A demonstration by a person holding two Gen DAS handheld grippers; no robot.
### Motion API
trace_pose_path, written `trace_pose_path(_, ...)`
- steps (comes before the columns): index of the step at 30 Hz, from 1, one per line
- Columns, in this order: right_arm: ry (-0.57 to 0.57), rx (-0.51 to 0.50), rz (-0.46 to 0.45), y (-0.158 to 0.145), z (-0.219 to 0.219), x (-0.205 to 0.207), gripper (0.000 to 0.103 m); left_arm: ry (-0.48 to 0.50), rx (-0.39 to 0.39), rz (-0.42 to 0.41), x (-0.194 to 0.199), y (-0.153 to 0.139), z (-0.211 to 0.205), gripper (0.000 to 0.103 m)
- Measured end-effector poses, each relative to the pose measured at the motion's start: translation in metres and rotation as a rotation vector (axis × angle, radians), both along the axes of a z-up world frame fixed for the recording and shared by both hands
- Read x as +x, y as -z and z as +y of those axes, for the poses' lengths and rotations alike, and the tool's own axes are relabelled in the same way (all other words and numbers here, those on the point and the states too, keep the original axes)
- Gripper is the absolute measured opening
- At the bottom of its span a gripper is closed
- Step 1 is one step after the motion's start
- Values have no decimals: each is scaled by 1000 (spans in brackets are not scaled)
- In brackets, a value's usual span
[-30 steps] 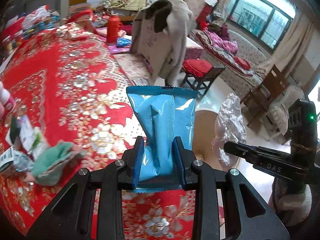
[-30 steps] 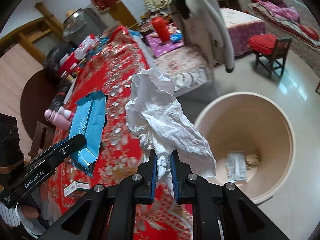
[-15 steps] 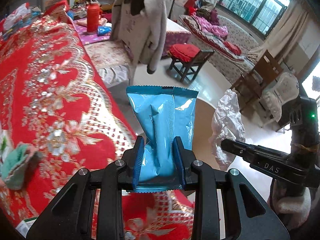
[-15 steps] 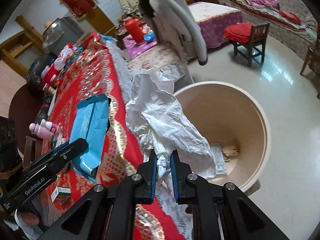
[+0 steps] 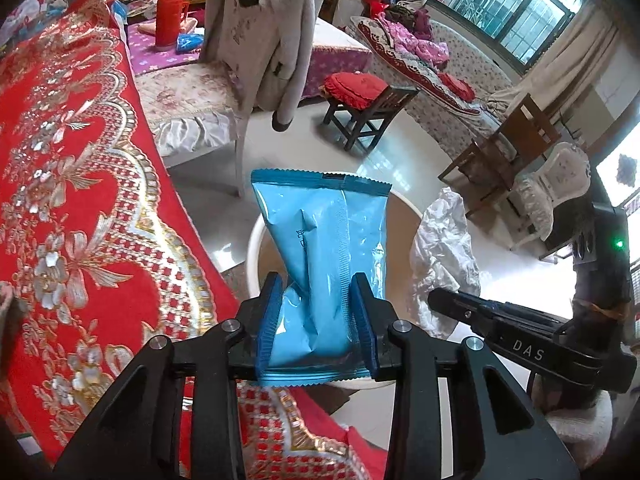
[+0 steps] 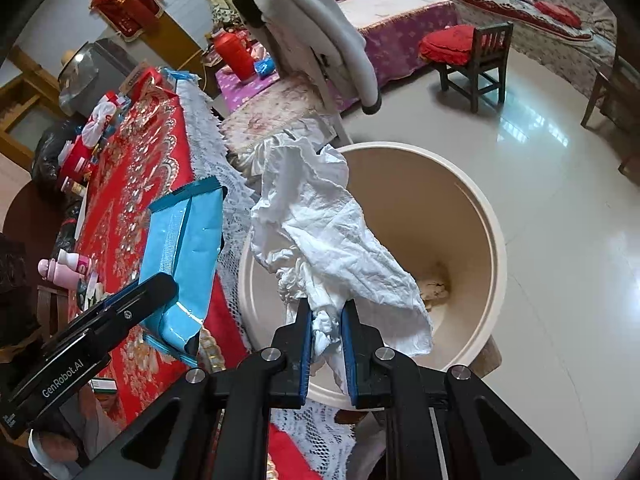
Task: Collect trash
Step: 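Carry the blue packet and tissue over the bin and release both, then grasp the white barcode receipt with the left tool while the right approaches the green towel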
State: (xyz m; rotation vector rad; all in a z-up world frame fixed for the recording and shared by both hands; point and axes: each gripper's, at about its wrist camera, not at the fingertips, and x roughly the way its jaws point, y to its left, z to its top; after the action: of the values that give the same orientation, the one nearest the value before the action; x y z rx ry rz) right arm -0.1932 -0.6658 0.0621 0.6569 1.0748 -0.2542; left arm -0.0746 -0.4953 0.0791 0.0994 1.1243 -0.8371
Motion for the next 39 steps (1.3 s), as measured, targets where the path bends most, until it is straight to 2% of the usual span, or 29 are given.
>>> trace_pose_path(2, 4, -2, 6, 1, -2, -1, 15, -2, -7, 3, -1, 1, -2, 35)
trace_pose_path(4, 12, -7, 9, 1, -4, -3, 28, -1, -20, 10, -2, 2, -3, 38)
trace_pose_path(6, 22, -8, 5, 1, -7, -5, 36, 3, -36, 21, -1, 3, -4, 44)
trace_pose_path(10, 26, -13, 5, 0, -10, -8, 37, 2, -49, 44, 0, 3, -4, 54)
trace_pose_path(14, 20, -10, 4, 0, -9, -8, 38, -10, -45, 36, -1, 0, 1, 54)
trace_pose_path(27, -49, -21, -11, -8, 20, 6, 40, -83, -9, -63, -3, -17, 39, 54)
trace_pose_path(39, -184, -39, -49, -25, 83, 45, 43, -221, 20, -123, 13, -32, 110, 54)
